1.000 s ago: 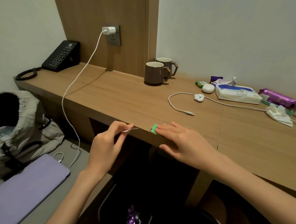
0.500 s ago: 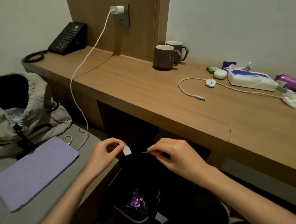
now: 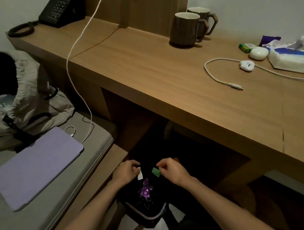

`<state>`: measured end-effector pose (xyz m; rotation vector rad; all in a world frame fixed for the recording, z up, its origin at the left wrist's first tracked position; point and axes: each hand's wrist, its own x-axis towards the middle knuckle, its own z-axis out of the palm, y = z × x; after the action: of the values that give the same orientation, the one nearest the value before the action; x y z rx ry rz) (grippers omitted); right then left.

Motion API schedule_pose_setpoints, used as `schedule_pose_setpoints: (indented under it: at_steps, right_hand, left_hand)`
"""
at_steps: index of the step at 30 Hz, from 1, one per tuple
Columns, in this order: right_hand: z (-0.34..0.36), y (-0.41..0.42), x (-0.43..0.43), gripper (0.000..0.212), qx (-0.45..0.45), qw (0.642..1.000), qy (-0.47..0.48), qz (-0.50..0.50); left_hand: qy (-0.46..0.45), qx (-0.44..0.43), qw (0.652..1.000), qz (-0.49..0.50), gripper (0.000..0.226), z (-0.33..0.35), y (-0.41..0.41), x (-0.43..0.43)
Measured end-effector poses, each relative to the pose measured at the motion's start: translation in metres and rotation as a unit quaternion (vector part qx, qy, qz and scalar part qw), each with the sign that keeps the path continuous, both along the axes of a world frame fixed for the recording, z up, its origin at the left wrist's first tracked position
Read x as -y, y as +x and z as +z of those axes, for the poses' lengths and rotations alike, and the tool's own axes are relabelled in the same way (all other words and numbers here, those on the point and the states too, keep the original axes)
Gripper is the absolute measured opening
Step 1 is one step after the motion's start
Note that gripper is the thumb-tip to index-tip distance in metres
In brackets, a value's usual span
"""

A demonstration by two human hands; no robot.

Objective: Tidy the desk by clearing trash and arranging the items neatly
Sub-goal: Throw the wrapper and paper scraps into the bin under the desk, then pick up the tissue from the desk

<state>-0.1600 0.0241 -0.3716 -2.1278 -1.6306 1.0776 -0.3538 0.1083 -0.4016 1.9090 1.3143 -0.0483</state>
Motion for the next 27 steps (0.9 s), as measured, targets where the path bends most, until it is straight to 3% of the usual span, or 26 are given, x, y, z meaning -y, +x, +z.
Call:
schedule_pose_setpoints:
  at_steps: [4, 10, 15, 21, 27]
  right_hand:
    - [-0.007, -0.003, 0.001, 0.042, -0.04, 0.999, -0.022, -0.019]
    - [0.046, 0.007, 0.018, 0.042, -0.019, 0.996, 0.056, 0.07]
    - [0.124, 0.005, 0.055, 0.038, 0.005, 0.974, 0.193, 0.119]
    - [0.225, 0.024, 0.1, 0.036, 0.015, 0.938, 0.335, 0.092]
    - [0.281, 0.078, 0.123, 0.034, 0.065, 0.897, 0.438, 0.003]
  left_hand:
    - [-0.048, -0.033, 0.998, -0.027, 0.057, -0.002, 0.002, -0.002]
    - [0.03, -0.014, 0.999, -0.022, 0.048, 0.04, 0.006, 0.007]
    - [0.167, 0.083, 0.982, -0.031, 0.034, 0.12, 0.008, 0.034]
    - [0.203, 0.229, 0.952, -0.032, 0.029, 0.216, 0.019, 0.067]
    - [0.258, 0.279, 0.923, -0.06, 0.028, 0.295, 0.061, 0.087]
